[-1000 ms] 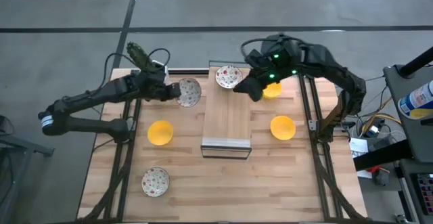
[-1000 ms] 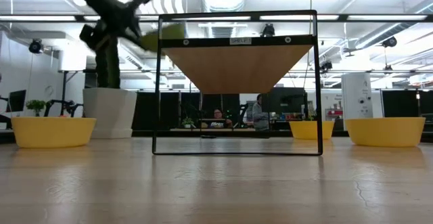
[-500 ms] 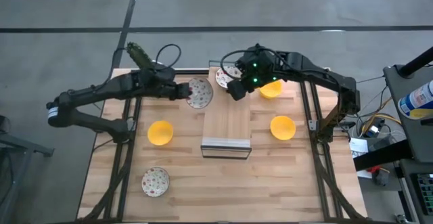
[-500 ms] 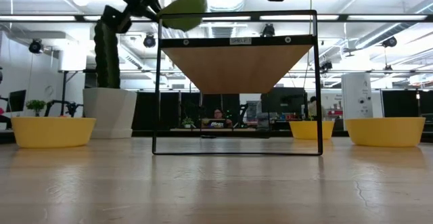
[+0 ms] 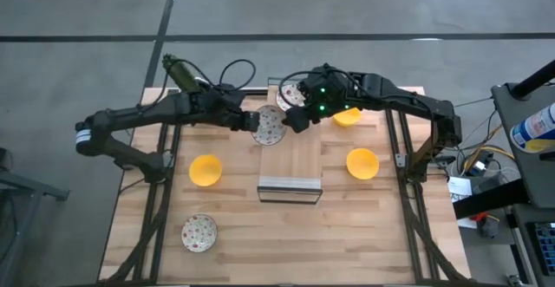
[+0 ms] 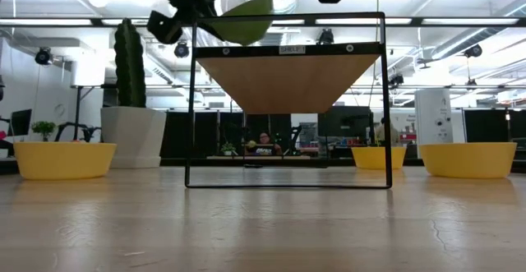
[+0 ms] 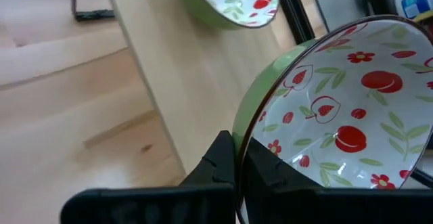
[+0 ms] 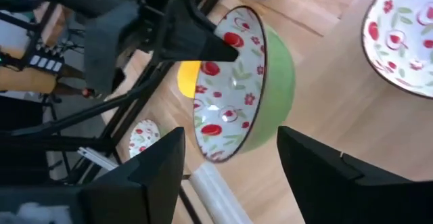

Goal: Pick & Place Mini bowls
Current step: Stack the top white bowl on top of the other white bowl on the shelf

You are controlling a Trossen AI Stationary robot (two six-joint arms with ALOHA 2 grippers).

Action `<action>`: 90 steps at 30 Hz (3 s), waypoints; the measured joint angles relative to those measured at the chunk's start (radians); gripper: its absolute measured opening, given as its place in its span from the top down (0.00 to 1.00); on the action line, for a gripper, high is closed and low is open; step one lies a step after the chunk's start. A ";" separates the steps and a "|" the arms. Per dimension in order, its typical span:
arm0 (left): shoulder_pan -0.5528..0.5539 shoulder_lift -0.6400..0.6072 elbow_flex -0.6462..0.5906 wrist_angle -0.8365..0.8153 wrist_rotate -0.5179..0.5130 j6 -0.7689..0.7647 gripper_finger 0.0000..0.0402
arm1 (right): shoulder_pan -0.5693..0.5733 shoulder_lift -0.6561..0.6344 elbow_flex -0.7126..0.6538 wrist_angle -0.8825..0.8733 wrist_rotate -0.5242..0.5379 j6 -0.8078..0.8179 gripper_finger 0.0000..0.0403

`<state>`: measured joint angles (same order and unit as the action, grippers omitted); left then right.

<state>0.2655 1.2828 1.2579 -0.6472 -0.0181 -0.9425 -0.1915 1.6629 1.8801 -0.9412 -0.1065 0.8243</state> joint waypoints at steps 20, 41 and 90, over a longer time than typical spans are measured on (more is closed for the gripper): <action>-0.027 0.091 0.166 -0.114 -0.033 0.052 1.00 | -0.006 0.003 -0.043 -0.045 0.054 -0.022 0.64; -0.037 0.095 0.259 -0.113 -0.043 0.092 0.86 | -0.030 -0.003 -0.040 -0.088 0.030 -0.070 0.96; 0.005 0.042 0.335 0.111 -0.205 0.280 0.77 | -0.328 -0.031 -0.040 -0.168 -0.177 -0.147 0.98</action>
<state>0.2707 1.3252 1.5925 -0.5366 -0.2235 -0.6621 -0.5197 1.6318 1.8400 -1.1088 -0.2830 0.6768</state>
